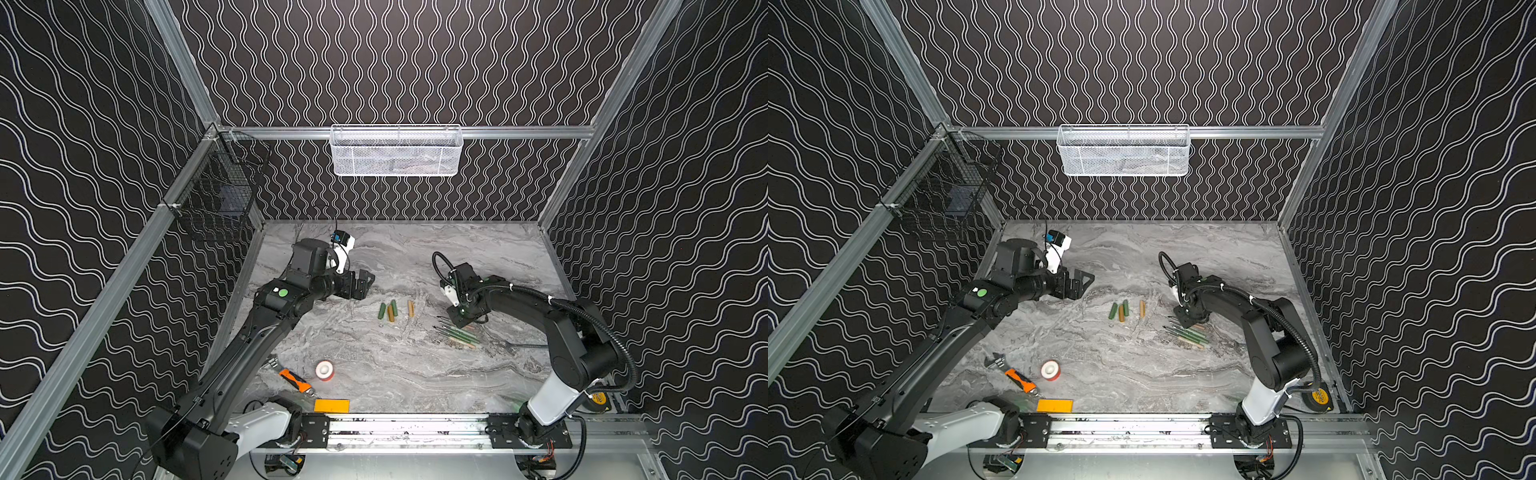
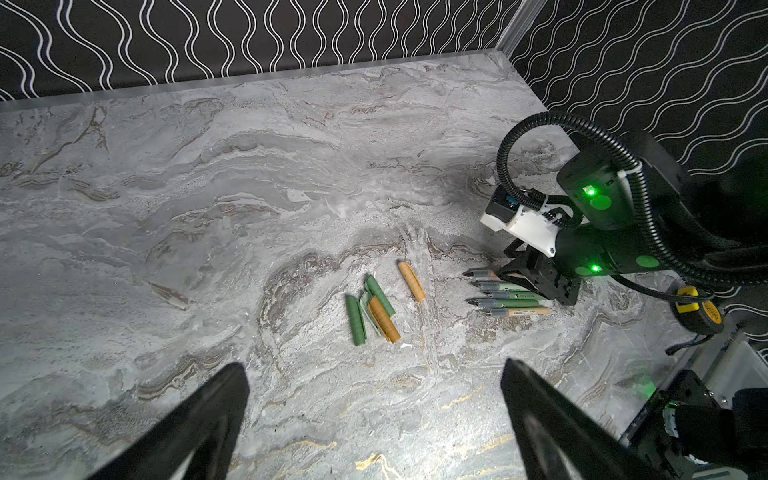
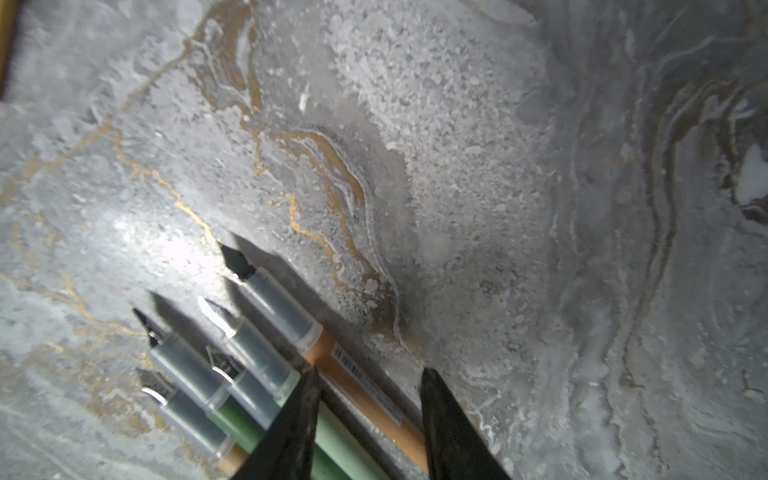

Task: Insert the pens into the pen caps
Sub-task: 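Lower the right gripper onto the tan-barrelled pen and close on it, then lift the tan pen with the right gripper and pass it to the left gripper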

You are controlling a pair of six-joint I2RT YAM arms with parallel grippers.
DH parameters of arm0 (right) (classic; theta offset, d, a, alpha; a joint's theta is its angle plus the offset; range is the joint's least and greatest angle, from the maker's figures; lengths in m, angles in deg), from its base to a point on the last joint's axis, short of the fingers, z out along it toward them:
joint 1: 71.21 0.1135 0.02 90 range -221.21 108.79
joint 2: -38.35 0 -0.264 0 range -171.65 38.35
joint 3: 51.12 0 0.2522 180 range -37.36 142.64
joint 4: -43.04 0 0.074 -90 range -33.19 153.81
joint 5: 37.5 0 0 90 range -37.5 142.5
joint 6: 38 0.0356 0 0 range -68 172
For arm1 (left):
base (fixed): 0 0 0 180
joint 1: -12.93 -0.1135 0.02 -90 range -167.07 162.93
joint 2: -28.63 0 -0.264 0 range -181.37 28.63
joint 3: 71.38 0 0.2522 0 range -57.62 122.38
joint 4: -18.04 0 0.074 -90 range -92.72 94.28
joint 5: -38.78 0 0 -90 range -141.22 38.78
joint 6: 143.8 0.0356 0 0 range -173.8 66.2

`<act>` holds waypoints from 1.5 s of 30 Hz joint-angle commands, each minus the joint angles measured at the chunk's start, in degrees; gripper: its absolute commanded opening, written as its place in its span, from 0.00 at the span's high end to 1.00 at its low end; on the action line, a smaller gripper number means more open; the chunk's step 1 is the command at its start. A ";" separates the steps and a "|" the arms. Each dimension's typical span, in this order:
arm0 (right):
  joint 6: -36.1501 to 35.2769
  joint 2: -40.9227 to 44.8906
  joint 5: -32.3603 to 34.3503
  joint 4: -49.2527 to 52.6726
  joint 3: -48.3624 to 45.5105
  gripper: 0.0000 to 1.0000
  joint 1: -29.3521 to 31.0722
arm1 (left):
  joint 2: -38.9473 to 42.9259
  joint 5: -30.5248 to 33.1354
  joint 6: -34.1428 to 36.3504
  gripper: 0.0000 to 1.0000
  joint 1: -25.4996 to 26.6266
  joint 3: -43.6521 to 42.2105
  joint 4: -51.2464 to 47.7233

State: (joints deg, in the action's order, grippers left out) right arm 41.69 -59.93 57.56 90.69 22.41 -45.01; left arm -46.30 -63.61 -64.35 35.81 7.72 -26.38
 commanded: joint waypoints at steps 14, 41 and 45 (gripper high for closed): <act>-0.65 -2.52 0.04 -0.49 0.91 0.64 0.08 | -0.33 -1.40 -1.05 0.01 -1.05 0.14 2.24; -1.96 -4.68 0.05 -3.62 4.70 0.87 0.07 | -0.13 -3.46 -0.66 0.01 -1.96 -0.49 3.07; -2.36 -3.21 2.34 -5.27 5.31 0.87 0.02 | 0.58 -5.33 -0.67 0.01 -1.96 -1.36 4.53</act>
State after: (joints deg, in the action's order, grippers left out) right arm 40.45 -64.17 57.99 87.50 26.98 -45.01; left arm -46.06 -66.91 -65.42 33.93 6.69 -25.15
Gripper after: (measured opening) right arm 0.136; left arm 0.986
